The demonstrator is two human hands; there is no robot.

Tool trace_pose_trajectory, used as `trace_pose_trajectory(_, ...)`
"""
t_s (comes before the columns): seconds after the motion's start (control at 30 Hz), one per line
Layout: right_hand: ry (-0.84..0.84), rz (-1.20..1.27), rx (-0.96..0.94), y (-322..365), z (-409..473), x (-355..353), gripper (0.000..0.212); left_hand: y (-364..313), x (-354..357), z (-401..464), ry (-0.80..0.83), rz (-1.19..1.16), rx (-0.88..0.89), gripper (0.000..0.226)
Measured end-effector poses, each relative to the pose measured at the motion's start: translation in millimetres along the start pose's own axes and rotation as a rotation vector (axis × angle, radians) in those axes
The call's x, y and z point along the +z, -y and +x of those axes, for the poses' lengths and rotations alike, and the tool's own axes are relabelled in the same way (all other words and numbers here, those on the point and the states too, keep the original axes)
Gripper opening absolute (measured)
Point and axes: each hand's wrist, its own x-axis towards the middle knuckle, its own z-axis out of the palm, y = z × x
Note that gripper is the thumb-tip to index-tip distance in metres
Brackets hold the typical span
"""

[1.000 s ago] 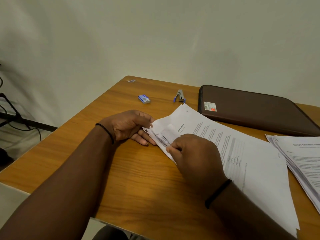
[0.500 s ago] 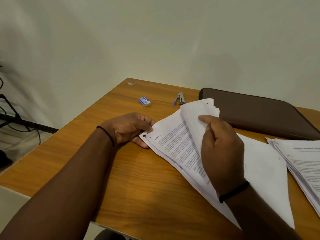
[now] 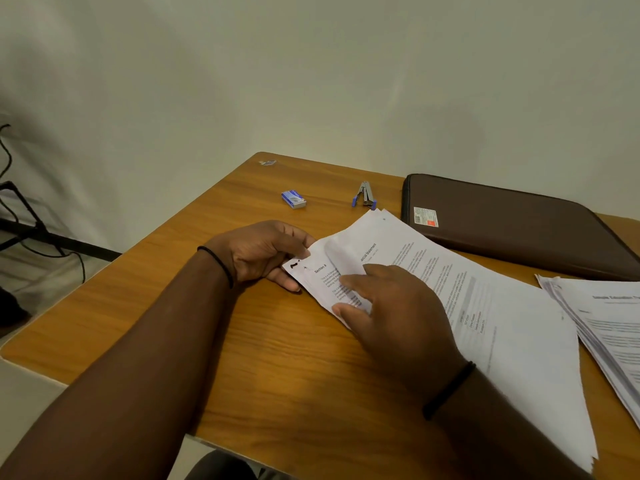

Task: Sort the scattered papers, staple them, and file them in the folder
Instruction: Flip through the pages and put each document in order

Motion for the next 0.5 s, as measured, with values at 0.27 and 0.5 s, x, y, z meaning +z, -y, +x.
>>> trace_pose_trajectory(0.27,0.085,-0.054,-0.074,7,0,0,0.049,1,0,0,0.0,0.001,-0.003,0.026)
trace_pose_trajectory(0.5,0.003,-0.175,-0.063,10,-1,8,0.037,0,0,1,-0.006,0.006,-0.003,0.024)
